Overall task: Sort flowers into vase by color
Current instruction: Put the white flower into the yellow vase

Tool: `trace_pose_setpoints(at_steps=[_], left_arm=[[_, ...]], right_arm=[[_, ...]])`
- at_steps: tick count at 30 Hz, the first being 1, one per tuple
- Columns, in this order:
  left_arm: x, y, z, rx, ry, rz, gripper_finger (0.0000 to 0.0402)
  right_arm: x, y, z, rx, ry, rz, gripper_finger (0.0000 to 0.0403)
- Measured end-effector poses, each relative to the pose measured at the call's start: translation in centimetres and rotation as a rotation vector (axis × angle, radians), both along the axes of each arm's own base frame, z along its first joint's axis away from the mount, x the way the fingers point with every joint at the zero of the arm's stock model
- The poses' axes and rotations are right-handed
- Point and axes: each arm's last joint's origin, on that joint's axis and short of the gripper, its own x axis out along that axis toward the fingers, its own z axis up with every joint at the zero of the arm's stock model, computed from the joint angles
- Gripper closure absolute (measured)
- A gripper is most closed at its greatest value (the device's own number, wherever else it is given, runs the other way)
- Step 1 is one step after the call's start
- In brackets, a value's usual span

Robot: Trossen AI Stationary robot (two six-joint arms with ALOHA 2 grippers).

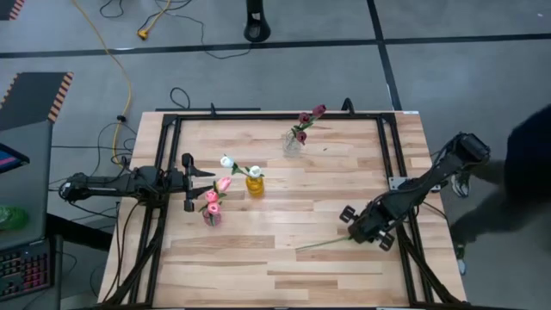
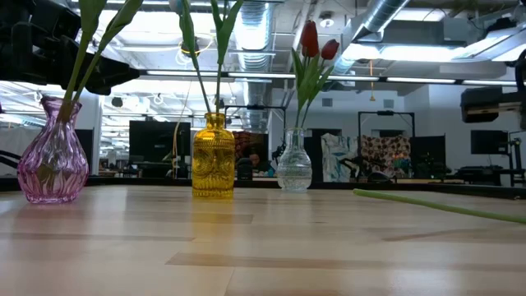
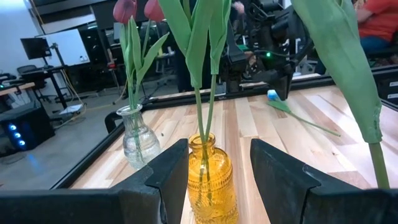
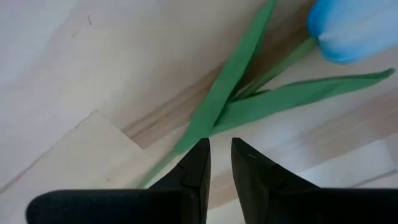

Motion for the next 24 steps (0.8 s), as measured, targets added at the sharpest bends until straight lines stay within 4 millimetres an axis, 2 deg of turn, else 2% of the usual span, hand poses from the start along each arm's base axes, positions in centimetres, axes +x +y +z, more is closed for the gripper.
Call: trace_pose_setpoints(at_steps=[16,20,24], left_arm=[[0.0,0.0,0.0,-0.001,0.0,0.0,0.024],[0.0,0.0,0.0,-0.001,0.0,0.0,0.024],[0.0,0.0,0.0,-0.001,0.0,0.0,0.024]], right_arm=[[0.8,0.4,-1.2,0.014,0.043,-0.139,0.0308],[0.8,0.4,-1.3,0.024,0.056,-0.197,0.0289],[0.8,0.4,-1.3,0.023,0.055,-0.194,0.025]])
